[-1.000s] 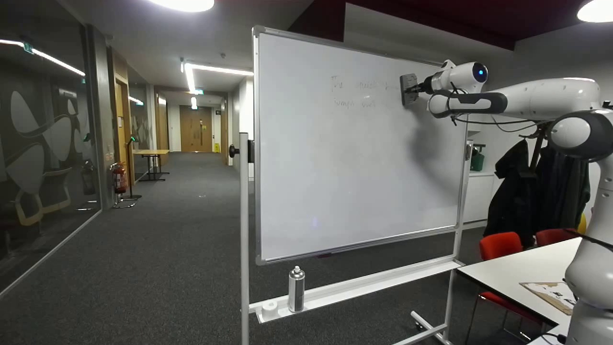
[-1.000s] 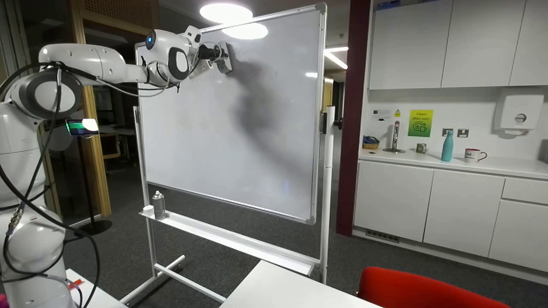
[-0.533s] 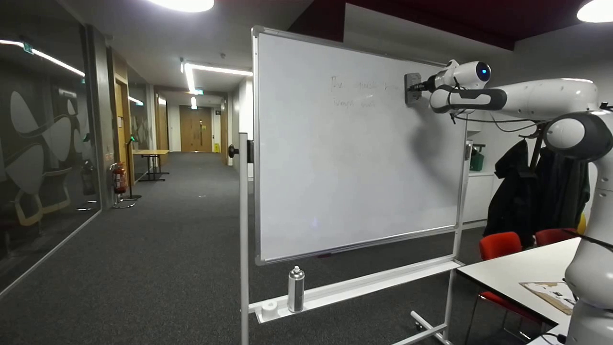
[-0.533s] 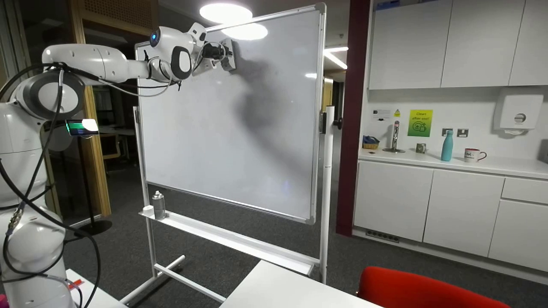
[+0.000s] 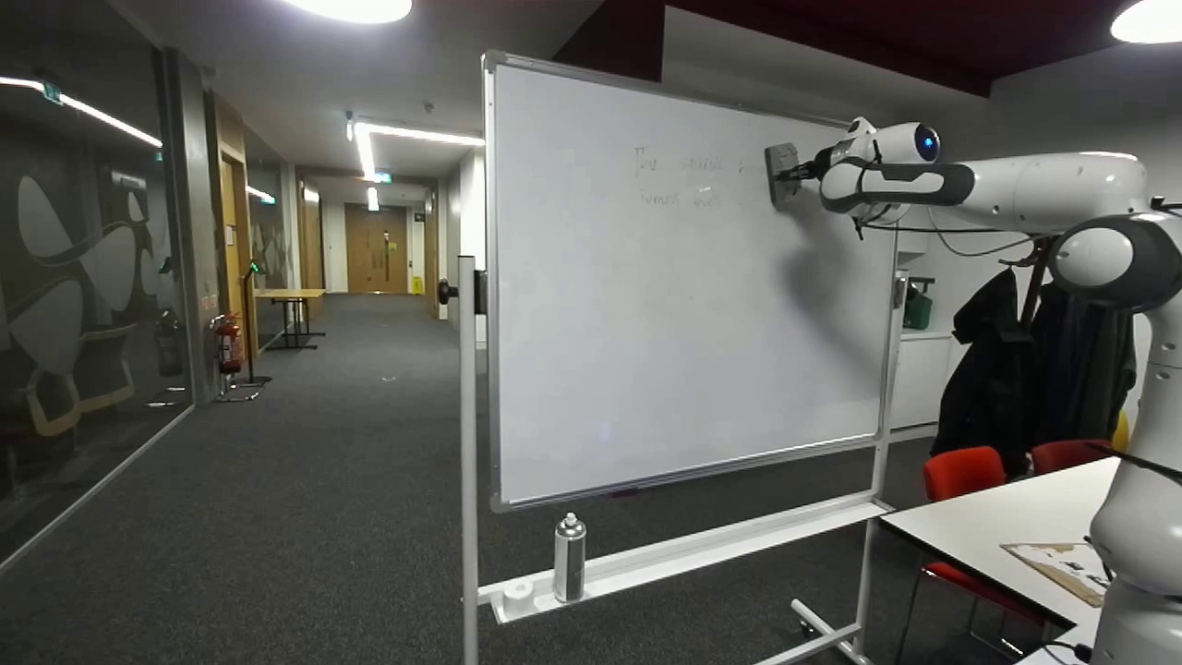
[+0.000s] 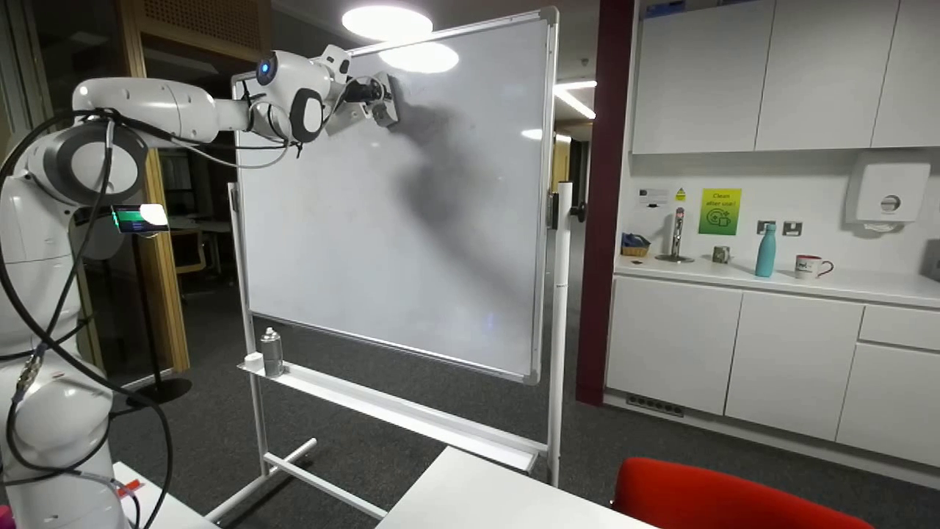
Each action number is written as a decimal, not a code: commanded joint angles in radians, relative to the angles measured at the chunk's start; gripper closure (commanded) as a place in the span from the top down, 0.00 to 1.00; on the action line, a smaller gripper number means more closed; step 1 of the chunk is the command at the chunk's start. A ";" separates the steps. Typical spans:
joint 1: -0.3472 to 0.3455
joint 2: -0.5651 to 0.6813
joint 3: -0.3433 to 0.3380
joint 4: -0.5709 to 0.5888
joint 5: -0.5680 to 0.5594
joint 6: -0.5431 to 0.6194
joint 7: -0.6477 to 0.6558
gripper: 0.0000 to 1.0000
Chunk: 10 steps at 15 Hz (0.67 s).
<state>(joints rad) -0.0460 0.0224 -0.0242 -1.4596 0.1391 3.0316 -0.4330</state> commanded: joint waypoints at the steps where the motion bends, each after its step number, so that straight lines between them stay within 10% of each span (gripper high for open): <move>1: 0.029 0.027 0.044 -0.034 0.061 0.036 -0.130 0.35; 10: 0.001 0.072 0.049 0.025 0.147 0.042 -0.226 0.35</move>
<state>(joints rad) -0.0389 0.0203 0.0207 -1.5082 0.2094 3.0731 -0.5974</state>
